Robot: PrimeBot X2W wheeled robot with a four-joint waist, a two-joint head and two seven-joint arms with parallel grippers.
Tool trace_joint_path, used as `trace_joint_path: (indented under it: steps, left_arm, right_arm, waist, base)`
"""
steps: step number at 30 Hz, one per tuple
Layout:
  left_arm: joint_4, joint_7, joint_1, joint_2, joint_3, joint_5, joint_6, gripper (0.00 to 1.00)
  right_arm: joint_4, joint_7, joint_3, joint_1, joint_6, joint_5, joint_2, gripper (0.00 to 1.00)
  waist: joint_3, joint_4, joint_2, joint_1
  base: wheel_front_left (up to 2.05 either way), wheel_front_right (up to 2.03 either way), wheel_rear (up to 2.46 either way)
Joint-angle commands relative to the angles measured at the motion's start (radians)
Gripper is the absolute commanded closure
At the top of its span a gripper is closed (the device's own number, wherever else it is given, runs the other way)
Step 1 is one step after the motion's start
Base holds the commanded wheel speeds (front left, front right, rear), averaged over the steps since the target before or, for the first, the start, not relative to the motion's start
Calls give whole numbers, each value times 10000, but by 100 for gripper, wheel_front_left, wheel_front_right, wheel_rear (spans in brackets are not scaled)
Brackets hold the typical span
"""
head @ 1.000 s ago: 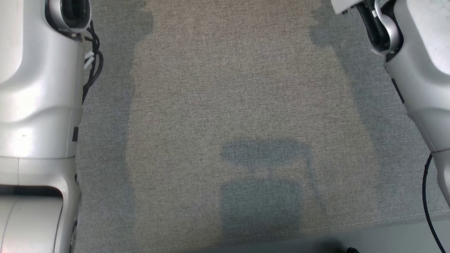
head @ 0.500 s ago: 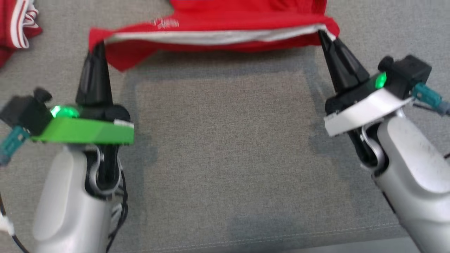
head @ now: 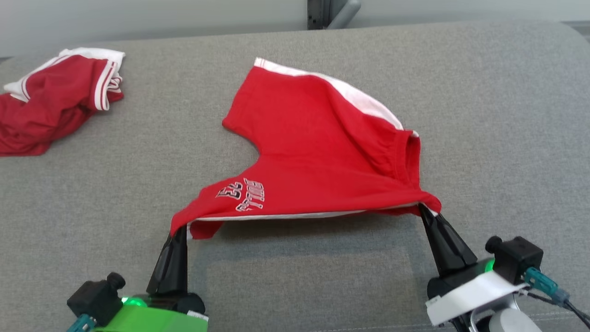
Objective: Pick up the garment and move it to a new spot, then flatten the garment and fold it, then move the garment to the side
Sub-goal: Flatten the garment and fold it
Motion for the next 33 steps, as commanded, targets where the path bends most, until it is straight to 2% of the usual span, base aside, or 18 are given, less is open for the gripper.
trace_joint_path:
  steps: [1, 9, 16, 23, 33]
  left_arm:
    - [-124, -27, 459, 183, 39, 137, -16, 100]
    - [-842, -27, 1694, 368, 228, 65, 40, 100]
    - [-1085, 76, 1838, 472, 314, 42, 229, 100]
    - [-217, 347, 613, 762, -149, 355, 91, 100]
    - [2429, 334, -2758, 882, -734, 644, -8, 100]
  right_arm:
    - [-176, -35, -157, 492, -11, -60, 61, 100]
    - [-820, -35, -160, 2140, -11, -279, 124, 100]
    - [-1063, -35, -232, 2639, -11, -128, 235, 100]
    - [-388, -37, -101, 1895, -11, -13, 426, 100]
    - [584, -36, -69, 270, -9, 332, 825, 100]
  waist:
    - [-1033, 245, 0, 1]
    - [-1578, 119, 0, 1]
    - [-1590, -49, 0, 1]
    - [-1164, -246, 0, 1]
    - [-50, -800, 0, 1]
  base:
    - [0, 0, 0]
    - [0, 0, 0]
    - [0, 0, 0]
    - [0, 0, 0]
    - [0, 0, 0]
